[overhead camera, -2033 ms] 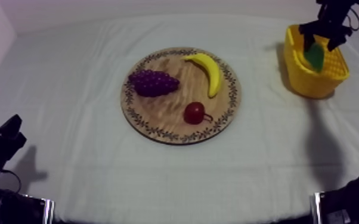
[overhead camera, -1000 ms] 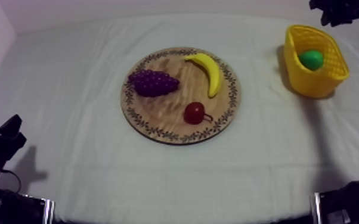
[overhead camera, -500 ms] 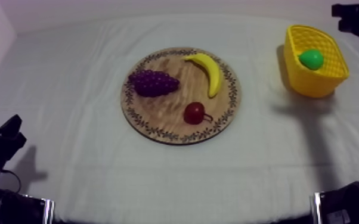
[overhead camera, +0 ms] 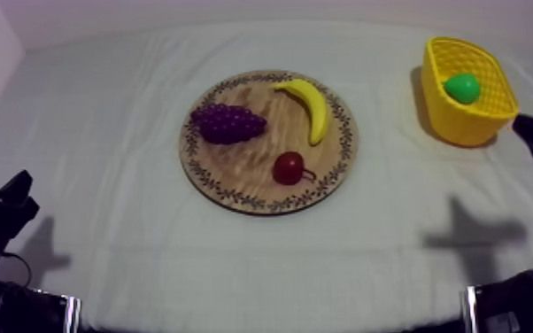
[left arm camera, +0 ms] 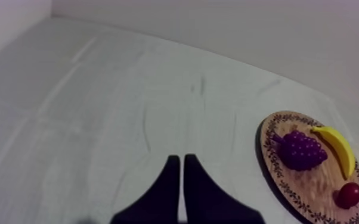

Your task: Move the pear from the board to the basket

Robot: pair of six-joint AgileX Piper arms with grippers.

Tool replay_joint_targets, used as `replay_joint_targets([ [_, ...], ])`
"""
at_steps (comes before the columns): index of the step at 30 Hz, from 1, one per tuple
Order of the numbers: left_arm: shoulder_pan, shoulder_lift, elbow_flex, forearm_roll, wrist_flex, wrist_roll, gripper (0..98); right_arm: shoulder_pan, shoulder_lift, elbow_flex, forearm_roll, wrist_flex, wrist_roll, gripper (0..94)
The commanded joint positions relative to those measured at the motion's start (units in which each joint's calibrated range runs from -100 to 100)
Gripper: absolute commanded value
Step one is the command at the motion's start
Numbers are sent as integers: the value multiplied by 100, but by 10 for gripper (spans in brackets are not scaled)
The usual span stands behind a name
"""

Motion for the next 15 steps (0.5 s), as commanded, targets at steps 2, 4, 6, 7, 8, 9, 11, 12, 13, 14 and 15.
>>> replay_joint_targets([
  [2,1,2,-2,-3,0,1,1,70,-1390,1046,-205,-26,128,3],
  [4,1,2,-2,-3,0,0,1,153,-1735,1411,-390,-26,261,3],
  [6,1,2,-2,-3,0,1,1,211,-1927,1646,-397,-57,182,3],
  [7,1,2,-2,-3,0,2,1,237,-1982,1713,-380,-44,129,3],
  [8,1,2,-2,-3,0,-1,1,257,-2021,1773,-344,-35,56,3],
  [9,1,2,-2,-3,0,-2,1,271,-2048,1822,-296,-24,-20,3],
  [11,1,2,-2,-3,0,-2,1,281,-2080,1900,-204,7,-192,3],
  [12,1,2,-2,-3,0,-1,1,274,-2089,1928,-173,17,-205,3],
  [13,1,2,-2,-3,0,-1,1,258,-2096,1963,-143,-5,-179,3],
  [14,1,2,-2,-3,0,-1,1,235,-2100,2012,-93,-87,-104,3],
  [15,1,2,-2,-3,0,-1,1,214,-2104,2076,-8,-228,6,3],
])
